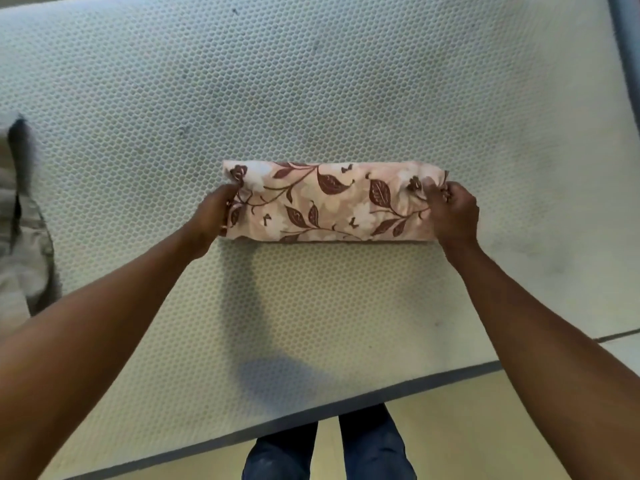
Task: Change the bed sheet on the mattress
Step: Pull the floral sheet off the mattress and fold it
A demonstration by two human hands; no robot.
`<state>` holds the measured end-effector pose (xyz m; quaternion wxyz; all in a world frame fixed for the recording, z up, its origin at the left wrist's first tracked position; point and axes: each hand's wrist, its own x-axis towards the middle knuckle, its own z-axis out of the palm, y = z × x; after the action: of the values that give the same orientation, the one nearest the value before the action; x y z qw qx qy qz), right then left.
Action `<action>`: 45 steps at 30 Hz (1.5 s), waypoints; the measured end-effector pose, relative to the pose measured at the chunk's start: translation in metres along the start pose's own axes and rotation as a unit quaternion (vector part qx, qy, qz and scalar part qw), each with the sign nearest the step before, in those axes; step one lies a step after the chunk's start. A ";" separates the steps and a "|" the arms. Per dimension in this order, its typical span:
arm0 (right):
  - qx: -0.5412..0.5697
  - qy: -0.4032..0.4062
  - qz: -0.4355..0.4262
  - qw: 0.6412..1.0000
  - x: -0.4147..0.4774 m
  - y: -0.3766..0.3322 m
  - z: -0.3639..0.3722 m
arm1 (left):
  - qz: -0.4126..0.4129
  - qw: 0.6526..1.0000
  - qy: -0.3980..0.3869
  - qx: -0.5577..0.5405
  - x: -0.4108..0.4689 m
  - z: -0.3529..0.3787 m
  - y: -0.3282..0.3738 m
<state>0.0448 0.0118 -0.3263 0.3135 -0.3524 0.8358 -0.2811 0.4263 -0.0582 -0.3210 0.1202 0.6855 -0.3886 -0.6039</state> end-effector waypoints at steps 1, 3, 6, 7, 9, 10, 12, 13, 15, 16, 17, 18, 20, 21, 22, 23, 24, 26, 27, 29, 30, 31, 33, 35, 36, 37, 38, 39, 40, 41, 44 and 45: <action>-0.035 0.020 -0.010 0.999 0.002 -0.001 0.007 | 0.000 1.000 0.015 0.001 0.002 0.004 -0.003; -0.099 0.050 -0.001 0.994 0.008 -0.001 0.016 | 0.009 0.997 0.058 0.039 0.004 0.010 -0.010; -0.129 0.078 0.050 0.987 0.013 0.000 0.021 | 0.003 0.988 0.127 0.083 0.011 0.013 -0.019; -0.120 0.093 0.061 0.986 0.013 -0.002 0.021 | -0.005 0.985 0.146 0.096 0.011 0.014 -0.018; -0.087 0.156 0.049 0.983 0.011 -0.009 0.020 | -0.002 0.966 0.214 0.143 0.006 0.020 -0.011; -0.071 0.191 0.002 0.979 0.008 -0.014 0.019 | 0.022 0.949 0.266 0.166 0.000 0.023 -0.007; -0.097 0.225 -0.172 0.954 -0.003 -0.026 0.018 | 0.152 0.893 0.357 0.228 -0.016 0.030 0.005; -0.112 0.208 -0.268 0.934 -0.010 -0.033 0.019 | 0.245 0.857 0.364 0.269 -0.025 0.036 0.012; -0.145 0.110 -0.390 0.902 -0.025 -0.053 0.032 | 0.394 0.800 0.290 0.348 -0.033 0.059 0.025; -0.177 0.056 -0.415 0.891 -0.029 -0.064 0.043 | 0.426 0.782 0.237 0.389 -0.030 0.072 0.032; -0.213 0.007 -0.430 0.878 -0.029 -0.069 0.058 | 0.430 0.771 0.189 0.430 -0.024 0.086 0.037; -0.246 -0.037 -0.436 0.865 -0.025 -0.070 0.074 | 0.417 0.763 0.154 0.469 -0.013 0.098 0.038; -0.325 -0.106 -0.420 0.841 -0.010 -0.063 0.102 | 0.364 0.758 0.111 0.529 0.014 0.112 0.034; -0.356 -0.130 -0.402 0.833 -0.001 -0.055 0.114 | 0.336 0.759 0.100 0.549 0.028 0.114 0.029; -0.375 -0.146 -0.385 0.830 0.007 -0.048 0.122 | 0.315 0.759 0.095 0.562 0.040 0.113 0.023; -0.384 -0.156 -0.373 0.830 0.012 -0.043 0.128 | 0.305 0.759 0.092 0.568 0.048 0.111 0.019; -0.386 -0.159 -0.369 0.830 0.014 -0.039 0.131 | 0.307 0.757 0.090 0.570 0.051 0.108 0.016; -0.386 -0.153 -0.370 0.831 0.014 -0.036 0.128 | 0.328 0.748 0.084 0.571 0.052 0.102 0.012; -0.390 -0.148 -0.368 0.831 0.013 -0.032 0.121 | 0.334 0.744 0.085 0.573 0.052 0.098 0.010; -0.403 -0.128 -0.350 0.836 0.019 -0.014 0.100 | 0.327 0.747 0.100 0.571 0.054 0.084 0.005; -0.403 -0.118 -0.333 0.844 0.025 -0.002 0.086 | 0.317 0.756 0.111 0.562 0.056 0.075 0.000; -0.397 -0.107 -0.315 0.856 0.032 0.011 0.073 | 0.307 0.768 0.119 0.549 0.060 0.066 -0.005; -0.381 -0.091 -0.291 0.873 0.041 0.030 0.056 | 0.301 0.788 0.125 0.522 0.069 0.055 -0.016; -0.354 -0.083 -0.300 0.882 0.045 0.040 0.054 | 0.319 0.793 0.130 0.502 0.076 0.050 -0.026; -0.340 -0.077 -0.306 0.886 0.045 0.044 0.056 | 0.328 0.793 0.135 0.495 0.079 0.050 -0.030; -0.330 -0.072 -0.310 0.889 0.046 0.045 0.059 | 0.334 0.793 0.140 0.490 0.081 0.051 -0.032; -0.322 -0.072 -0.314 0.890 0.046 0.045 0.061 | 0.338 0.794 0.142 0.486 0.081 0.050 -0.031; -0.320 -0.077 -0.315 0.890 0.047 0.045 0.062 | 0.339 0.797 0.136 0.481 0.081 0.049 -0.031; -0.324 -0.085 -0.312 0.889 0.047 0.045 0.061 | 0.336 0.803 0.130 0.475 0.081 0.048 -0.031; -0.331 -0.095 -0.304 0.888 0.047 0.043 0.058 | 0.326 0.813 0.130 0.465 0.080 0.046 -0.031; -0.357 -0.103 -0.281 0.885 0.047 0.023 0.048 | 0.250 0.881 0.205 0.345 0.062 0.041 -0.040; -0.355 -0.097 -0.285 0.885 0.048 0.010 0.046 | 0.211 0.905 0.254 0.270 0.052 0.041 -0.046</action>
<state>0.0471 -0.0307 -0.3781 0.1538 -0.6883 0.7089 -0.0075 0.4052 -0.0499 -0.3978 0.1501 0.7241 -0.6283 -0.2418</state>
